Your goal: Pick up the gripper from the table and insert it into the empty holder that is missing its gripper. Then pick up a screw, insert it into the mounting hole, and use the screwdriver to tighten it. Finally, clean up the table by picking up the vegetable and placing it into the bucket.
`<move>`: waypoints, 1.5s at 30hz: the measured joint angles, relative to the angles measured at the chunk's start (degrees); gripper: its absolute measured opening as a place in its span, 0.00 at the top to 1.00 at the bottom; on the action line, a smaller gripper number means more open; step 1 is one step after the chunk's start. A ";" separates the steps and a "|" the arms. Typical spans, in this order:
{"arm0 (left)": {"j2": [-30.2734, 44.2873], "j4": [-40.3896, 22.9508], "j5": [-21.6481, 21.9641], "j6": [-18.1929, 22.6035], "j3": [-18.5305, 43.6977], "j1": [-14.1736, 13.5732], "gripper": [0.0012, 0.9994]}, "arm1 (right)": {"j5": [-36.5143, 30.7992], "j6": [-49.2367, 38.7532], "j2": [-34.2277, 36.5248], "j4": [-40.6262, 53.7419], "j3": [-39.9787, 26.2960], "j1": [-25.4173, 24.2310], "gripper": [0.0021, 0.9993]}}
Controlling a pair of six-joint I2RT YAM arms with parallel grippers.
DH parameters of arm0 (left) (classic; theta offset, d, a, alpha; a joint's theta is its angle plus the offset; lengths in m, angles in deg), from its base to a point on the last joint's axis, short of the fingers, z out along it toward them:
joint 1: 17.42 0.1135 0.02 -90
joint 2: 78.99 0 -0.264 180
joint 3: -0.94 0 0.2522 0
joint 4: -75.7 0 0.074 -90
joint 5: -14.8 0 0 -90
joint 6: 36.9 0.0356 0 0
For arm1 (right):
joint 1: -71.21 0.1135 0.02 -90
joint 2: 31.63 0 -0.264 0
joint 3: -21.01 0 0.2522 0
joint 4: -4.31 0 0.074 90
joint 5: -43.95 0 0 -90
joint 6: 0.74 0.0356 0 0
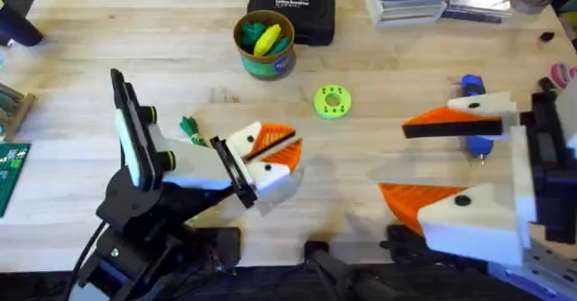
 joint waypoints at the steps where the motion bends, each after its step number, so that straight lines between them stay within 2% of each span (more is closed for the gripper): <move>1: 0.00 0.00 0.00 0.02 0.00 0.00 0.93 | -0.02 -0.32 0.02 0.02 0.14 0.00 0.01; 2: 0.00 0.00 0.00 0.20 0.00 0.00 0.98 | -0.07 -0.65 0.00 0.02 0.24 0.00 0.00; 3: 0.00 0.00 0.03 0.23 0.00 0.00 0.99 | -0.39 -0.89 0.00 0.08 0.28 0.00 0.01; 12: 0.00 -0.02 0.02 0.22 0.00 0.00 0.99 | -4.13 -1.49 0.00 0.16 0.35 -0.04 0.01; 17: -0.02 -0.02 0.02 0.22 0.00 0.00 0.99 | -10.67 -1.47 0.61 3.16 0.35 -1.15 0.01; 20: -0.02 0.00 0.02 0.22 0.00 0.00 0.99 | -15.42 -1.47 2.83 4.78 0.35 -4.70 0.01; 25: -0.02 -0.02 0.02 0.22 0.00 0.00 0.99 | -21.65 -3.03 9.88 4.07 0.35 -16.66 0.01; 30: -0.02 0.00 0.23 0.22 0.00 0.00 0.99 | -24.07 -7.45 19.98 -0.23 0.37 -32.18 0.01; 35: 0.00 -0.01 0.94 0.22 0.00 0.00 0.99 | -25.15 -13.47 30.56 -3.81 0.37 -45.33 0.01; 40: 0.00 0.00 1.31 0.22 0.00 0.00 0.99 | -25.77 -16.14 38.71 -10.23 0.37 -55.15 0.01; 45: 0.00 -0.02 1.36 0.22 0.00 0.00 0.99 | -26.03 -20.09 44.62 -15.45 0.37 -60.55 0.01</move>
